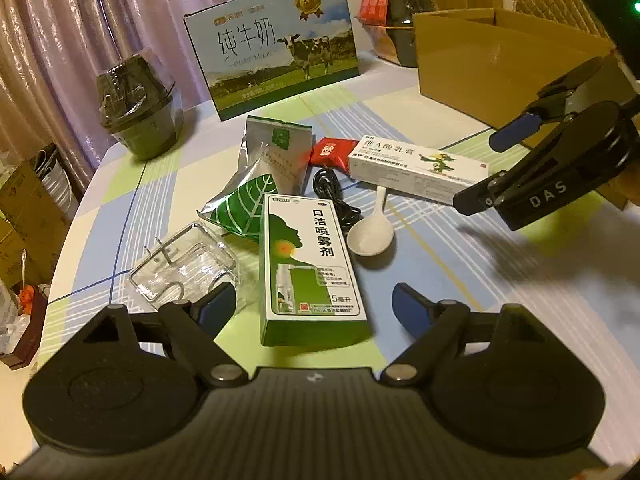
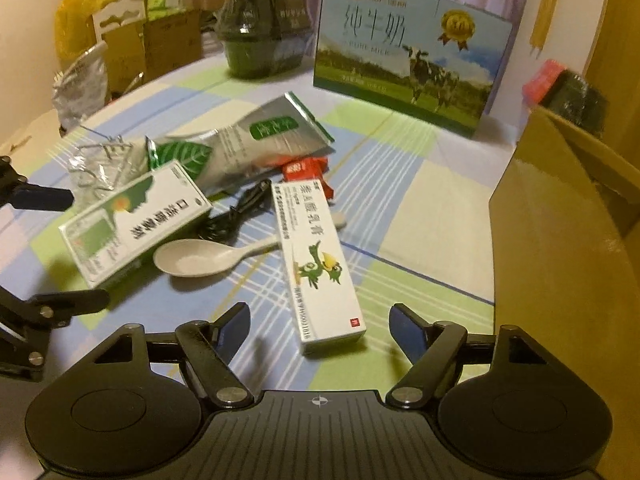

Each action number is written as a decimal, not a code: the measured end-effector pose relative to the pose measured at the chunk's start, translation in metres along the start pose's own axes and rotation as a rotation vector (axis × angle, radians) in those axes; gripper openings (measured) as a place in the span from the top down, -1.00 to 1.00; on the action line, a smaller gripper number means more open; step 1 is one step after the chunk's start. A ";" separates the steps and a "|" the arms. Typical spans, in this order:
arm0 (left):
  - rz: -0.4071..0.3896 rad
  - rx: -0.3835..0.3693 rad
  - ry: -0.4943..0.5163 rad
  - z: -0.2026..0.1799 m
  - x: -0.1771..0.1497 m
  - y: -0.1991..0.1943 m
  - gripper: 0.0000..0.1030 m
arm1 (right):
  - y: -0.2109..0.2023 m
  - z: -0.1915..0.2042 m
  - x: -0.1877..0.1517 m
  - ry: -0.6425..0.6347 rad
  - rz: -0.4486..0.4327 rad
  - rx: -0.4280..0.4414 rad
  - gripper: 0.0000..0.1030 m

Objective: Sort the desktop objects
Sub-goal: 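Grasp the white ointment box with the right gripper, then grasp the white-green spray box with the left gripper while the right gripper holds the ointment box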

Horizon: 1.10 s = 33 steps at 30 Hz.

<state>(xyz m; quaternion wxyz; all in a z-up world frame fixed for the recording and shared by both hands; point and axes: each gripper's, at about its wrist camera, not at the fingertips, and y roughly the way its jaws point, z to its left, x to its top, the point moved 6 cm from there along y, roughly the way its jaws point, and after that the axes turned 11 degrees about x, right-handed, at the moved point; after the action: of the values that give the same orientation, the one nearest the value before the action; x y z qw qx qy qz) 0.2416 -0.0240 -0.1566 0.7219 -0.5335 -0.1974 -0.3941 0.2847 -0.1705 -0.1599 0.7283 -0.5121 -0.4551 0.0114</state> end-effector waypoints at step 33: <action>0.174 -0.059 -0.160 -0.022 -0.056 -0.065 0.01 | -0.077 0.056 -0.090 0.279 0.068 -0.017 0.28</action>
<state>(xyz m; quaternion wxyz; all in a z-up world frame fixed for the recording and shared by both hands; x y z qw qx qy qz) 0.1537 -0.0324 -0.1637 0.7194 -0.5994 -0.1957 -0.2915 0.1593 -0.2090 -0.1568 0.7795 -0.5298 -0.3318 -0.0392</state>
